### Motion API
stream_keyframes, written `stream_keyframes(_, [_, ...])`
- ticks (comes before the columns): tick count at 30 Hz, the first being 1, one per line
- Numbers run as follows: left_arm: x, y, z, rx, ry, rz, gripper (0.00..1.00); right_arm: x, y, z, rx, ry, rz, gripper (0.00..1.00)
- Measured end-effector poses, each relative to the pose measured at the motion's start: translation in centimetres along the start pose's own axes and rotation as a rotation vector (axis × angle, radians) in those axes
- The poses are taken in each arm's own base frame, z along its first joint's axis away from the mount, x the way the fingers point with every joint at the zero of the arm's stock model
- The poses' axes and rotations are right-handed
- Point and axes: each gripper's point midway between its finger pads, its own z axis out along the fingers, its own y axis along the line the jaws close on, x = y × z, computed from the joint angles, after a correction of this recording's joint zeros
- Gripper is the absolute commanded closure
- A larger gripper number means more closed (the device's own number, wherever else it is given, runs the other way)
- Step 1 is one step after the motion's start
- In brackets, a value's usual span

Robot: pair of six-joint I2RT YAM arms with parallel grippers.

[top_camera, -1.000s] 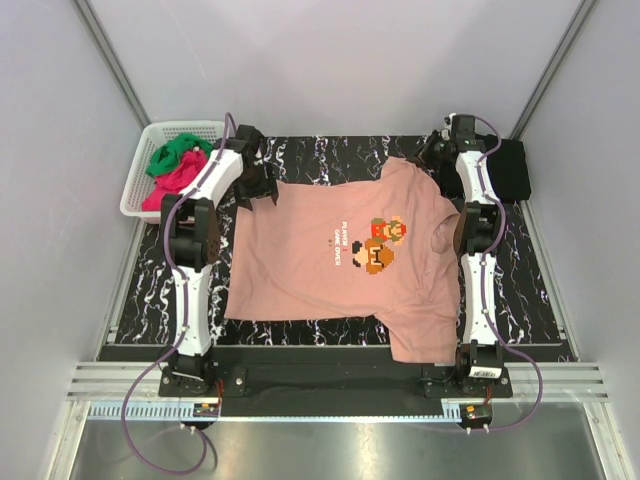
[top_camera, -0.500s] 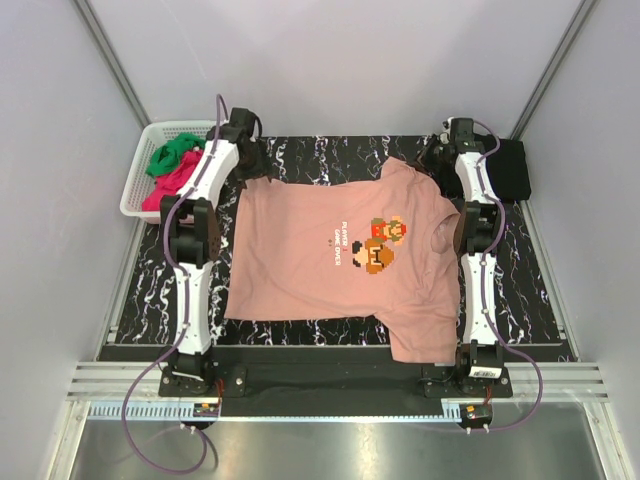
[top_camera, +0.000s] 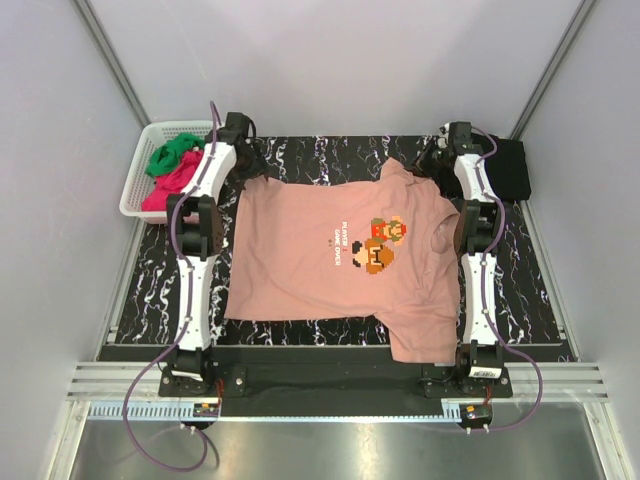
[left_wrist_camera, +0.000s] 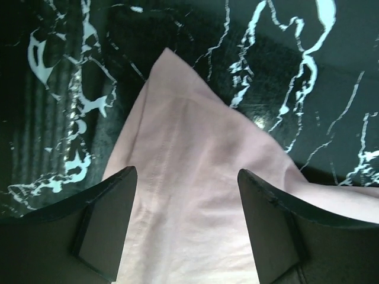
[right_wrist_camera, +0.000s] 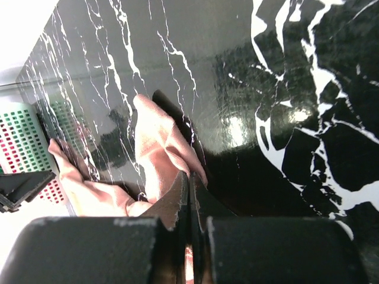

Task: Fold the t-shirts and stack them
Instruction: Fold the tshirt

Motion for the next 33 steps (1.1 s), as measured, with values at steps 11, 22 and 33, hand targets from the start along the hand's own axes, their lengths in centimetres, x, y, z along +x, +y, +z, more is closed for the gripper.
stream_keyframes(11, [-1.1, -1.7, 1.0, 0.088, -0.023, -0.017, 0.25, 1.0, 1.1, -0.2, -0.017, 0.031, 0.0, 1.0])
stream_keyframes(22, [-0.9, -1.5, 1.7, 0.088, -0.007, -0.056, 0.35, 1.0, 2.4, -1.0, -0.048, 0.04, -0.009, 1.0])
stream_keyframes(33, [0.0, 0.0, 2.1, 0.015, 0.008, -0.021, 0.38, 1.0, 3.9, -1.9, -0.083, 0.05, -0.015, 1.0])
